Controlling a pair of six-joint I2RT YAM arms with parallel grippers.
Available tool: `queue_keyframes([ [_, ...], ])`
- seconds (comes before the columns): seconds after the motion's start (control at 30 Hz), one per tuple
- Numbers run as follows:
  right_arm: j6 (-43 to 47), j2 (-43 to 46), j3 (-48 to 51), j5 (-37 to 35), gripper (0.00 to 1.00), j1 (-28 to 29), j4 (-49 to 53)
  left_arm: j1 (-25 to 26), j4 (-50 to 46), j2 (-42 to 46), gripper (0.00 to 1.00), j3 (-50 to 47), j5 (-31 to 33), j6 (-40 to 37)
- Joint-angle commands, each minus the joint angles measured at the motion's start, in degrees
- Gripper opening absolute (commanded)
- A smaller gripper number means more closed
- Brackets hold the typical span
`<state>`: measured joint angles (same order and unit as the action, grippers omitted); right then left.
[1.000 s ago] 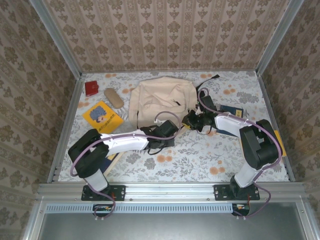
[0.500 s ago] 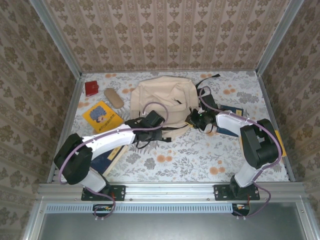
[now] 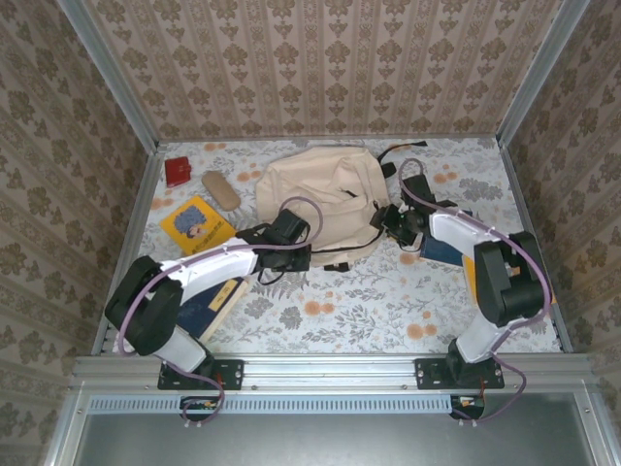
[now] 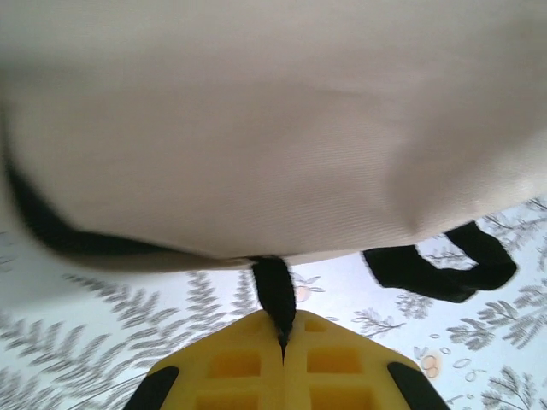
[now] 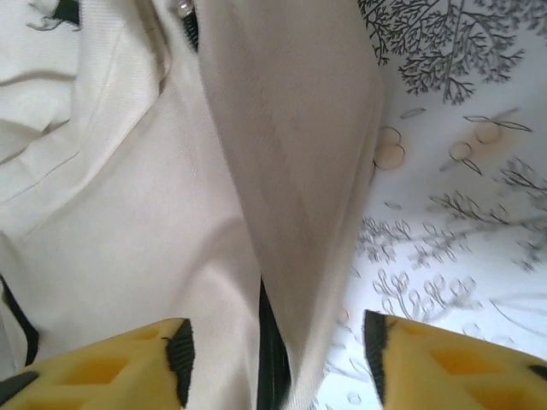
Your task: Pack the student bag
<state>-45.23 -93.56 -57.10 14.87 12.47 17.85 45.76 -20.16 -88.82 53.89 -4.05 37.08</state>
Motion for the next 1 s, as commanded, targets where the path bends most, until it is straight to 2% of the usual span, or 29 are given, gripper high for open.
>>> queue_keyframes([
  [0.0, -2.0, 8.2, 4.0, -0.2, 0.64, -0.1, 3.9, 1.6, 4.1, -1.4, 0.0, 2.7, -5.8, -3.8],
  [0.2, -15.7, 17.7, 14.7, 7.3, 0.67, 0.8, -5.0, 5.0, 5.2, -3.4, 0.0, 7.7, -8.8, -6.0],
  [0.47, -26.1, 18.3, 18.1, 9.5, 0.68, 3.6, -13.3, 7.6, 6.4, -7.9, 0.0, 13.5, -10.9, -5.6],
  [0.73, -29.7, 18.3, 20.2, 9.5, 0.73, 4.3, -19.9, 7.7, 5.4, -8.8, 0.0, 13.4, -9.4, -4.9],
  [0.97, -29.8, 15.8, 18.8, 8.4, 0.79, 4.5, -18.9, 7.6, 5.3, -9.0, 0.0, 13.6, -9.7, -5.1],
])
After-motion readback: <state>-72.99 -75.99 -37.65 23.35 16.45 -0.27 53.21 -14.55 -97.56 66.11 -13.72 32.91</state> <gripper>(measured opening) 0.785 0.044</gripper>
